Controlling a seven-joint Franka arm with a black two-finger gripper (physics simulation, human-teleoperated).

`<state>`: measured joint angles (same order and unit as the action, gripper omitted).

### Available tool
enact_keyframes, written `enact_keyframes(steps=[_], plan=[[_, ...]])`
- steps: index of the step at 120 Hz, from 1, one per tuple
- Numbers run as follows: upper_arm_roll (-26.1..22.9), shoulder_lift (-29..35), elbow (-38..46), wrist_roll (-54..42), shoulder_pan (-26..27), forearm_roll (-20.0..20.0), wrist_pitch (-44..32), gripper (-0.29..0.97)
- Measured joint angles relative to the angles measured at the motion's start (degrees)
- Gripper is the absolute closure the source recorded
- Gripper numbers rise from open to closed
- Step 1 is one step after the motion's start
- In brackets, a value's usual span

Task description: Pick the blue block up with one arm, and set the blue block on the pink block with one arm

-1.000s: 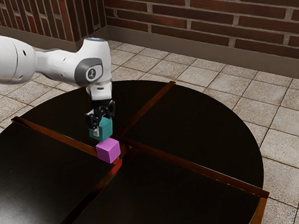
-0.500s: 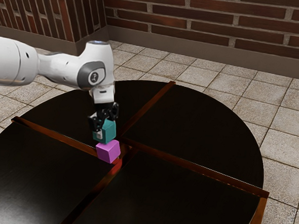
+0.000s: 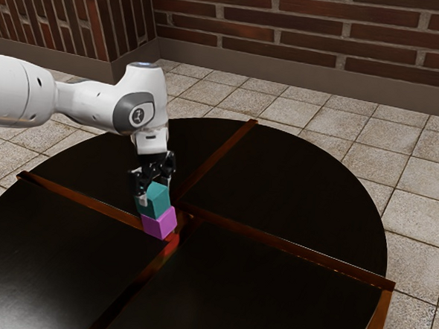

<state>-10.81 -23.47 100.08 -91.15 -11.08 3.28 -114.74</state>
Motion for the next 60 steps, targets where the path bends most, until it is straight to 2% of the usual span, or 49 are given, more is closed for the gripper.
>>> enact_keyframes(steps=[15, 30, 60], plan=[[-0.08, 0.91, 0.09, -0.07, 0.06, -0.40, 0.11, 0.05], [-1.92, 4.95, 0.79, -0.11, -0.03, -0.71, 0.64, 0.03], [-3.25, 17.59, 0.84, 0.46, -0.96, -2.00, 7.41, 0.01]])
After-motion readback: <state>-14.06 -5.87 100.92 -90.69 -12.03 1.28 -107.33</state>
